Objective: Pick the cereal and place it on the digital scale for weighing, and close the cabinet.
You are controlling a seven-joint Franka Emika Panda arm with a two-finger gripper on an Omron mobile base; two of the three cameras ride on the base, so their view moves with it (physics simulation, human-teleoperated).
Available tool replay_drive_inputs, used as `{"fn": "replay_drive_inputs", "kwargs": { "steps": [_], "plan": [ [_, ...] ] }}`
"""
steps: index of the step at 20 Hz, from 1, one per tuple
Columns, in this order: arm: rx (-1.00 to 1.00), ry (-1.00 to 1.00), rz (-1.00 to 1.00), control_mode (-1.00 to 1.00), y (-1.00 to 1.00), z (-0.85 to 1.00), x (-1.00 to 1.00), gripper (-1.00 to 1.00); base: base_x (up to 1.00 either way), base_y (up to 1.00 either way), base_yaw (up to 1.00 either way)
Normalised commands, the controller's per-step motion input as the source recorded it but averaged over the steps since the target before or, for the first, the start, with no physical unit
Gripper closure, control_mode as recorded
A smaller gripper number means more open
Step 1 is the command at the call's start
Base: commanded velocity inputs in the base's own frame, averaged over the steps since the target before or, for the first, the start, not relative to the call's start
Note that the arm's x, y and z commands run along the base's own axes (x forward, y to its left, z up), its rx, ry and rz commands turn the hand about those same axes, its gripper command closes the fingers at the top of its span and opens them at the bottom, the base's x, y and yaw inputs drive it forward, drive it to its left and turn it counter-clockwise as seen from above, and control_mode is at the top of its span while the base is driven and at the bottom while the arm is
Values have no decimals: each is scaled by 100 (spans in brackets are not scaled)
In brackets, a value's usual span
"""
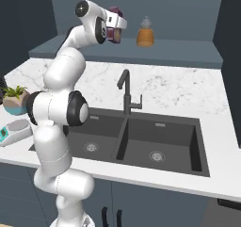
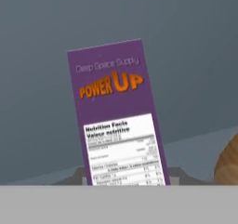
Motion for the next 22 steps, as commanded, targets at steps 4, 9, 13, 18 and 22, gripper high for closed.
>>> {"fn": "replay_drive_inputs", "kwargs": {
  "steps": [4,9,13,18,22],
  "plan": [
    [2,-21,0,-100,4,-16,-54,100,0,0,0],
    [2,-39,2,-100,24,-11,-98,100,0,0,0],
    [2,-41,5,-100,33,-15,-97,100,0,0,0],
    [4,-29,3,-100,6,23,-100,100,0,0,0],
    [2,-20,2,-100,0,42,-100,100,0,0,0]
  ]
}}
